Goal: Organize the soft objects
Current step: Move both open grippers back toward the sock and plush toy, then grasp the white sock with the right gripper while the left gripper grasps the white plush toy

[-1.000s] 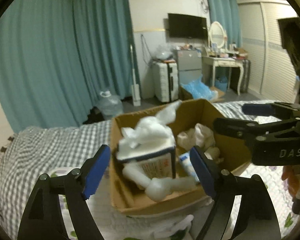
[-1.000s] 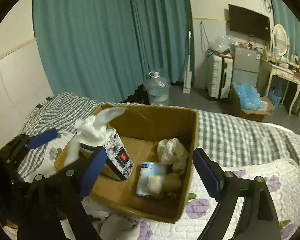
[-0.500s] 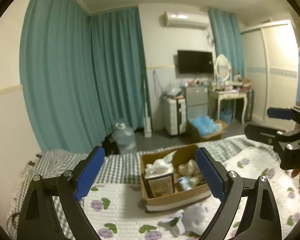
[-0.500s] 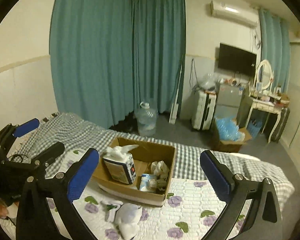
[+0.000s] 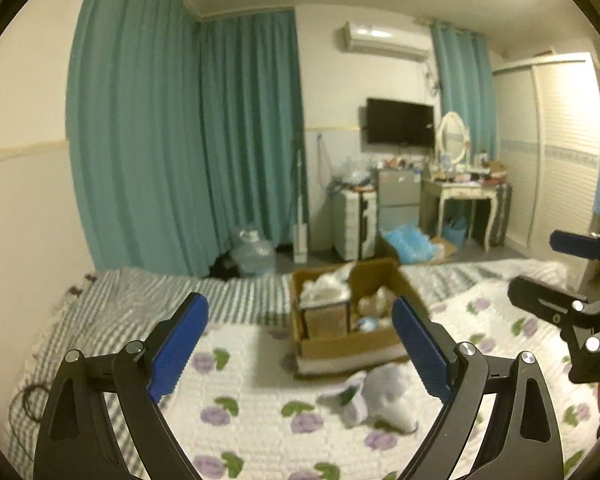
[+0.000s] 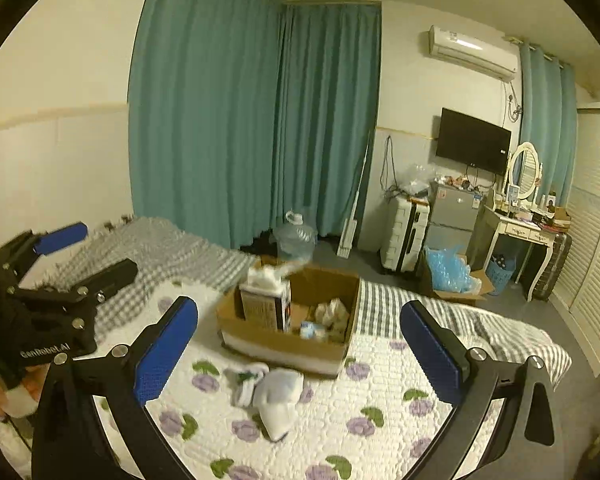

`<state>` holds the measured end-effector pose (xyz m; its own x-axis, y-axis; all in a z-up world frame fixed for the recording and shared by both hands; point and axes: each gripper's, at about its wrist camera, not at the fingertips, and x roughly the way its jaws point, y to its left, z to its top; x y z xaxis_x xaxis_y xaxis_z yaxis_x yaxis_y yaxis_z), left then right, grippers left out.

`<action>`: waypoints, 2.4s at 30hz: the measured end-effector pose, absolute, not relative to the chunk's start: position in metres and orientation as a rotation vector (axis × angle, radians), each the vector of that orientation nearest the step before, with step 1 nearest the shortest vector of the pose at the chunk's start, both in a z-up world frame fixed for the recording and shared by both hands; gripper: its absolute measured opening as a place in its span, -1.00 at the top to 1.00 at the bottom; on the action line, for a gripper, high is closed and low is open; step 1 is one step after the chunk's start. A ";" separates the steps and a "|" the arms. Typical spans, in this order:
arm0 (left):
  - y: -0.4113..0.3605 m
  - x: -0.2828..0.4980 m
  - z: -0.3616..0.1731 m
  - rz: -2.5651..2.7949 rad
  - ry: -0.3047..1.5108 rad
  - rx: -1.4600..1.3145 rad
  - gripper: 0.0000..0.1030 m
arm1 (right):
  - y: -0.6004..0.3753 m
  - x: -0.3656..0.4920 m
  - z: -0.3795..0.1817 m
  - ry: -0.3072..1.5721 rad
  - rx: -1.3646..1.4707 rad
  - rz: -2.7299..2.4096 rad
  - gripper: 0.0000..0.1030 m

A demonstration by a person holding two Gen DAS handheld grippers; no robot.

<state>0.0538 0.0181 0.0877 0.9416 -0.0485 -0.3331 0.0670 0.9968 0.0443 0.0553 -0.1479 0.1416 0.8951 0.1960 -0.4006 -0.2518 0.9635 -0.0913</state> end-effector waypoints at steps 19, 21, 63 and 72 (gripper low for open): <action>0.019 0.140 -0.081 0.032 0.650 0.098 -0.83 | -0.137 0.177 -0.064 0.738 -0.114 0.243 -0.98; 0.021 0.146 -0.090 0.033 0.680 0.088 -0.83 | -0.134 0.184 -0.075 0.763 -0.113 0.255 -0.98; -0.048 0.205 -0.131 -0.123 0.791 0.074 -0.21 | -0.186 0.196 -0.088 0.842 -0.064 0.203 0.10; -0.054 0.188 -0.122 -0.147 0.783 0.139 0.01 | -0.186 0.185 -0.083 0.823 -0.052 0.203 0.10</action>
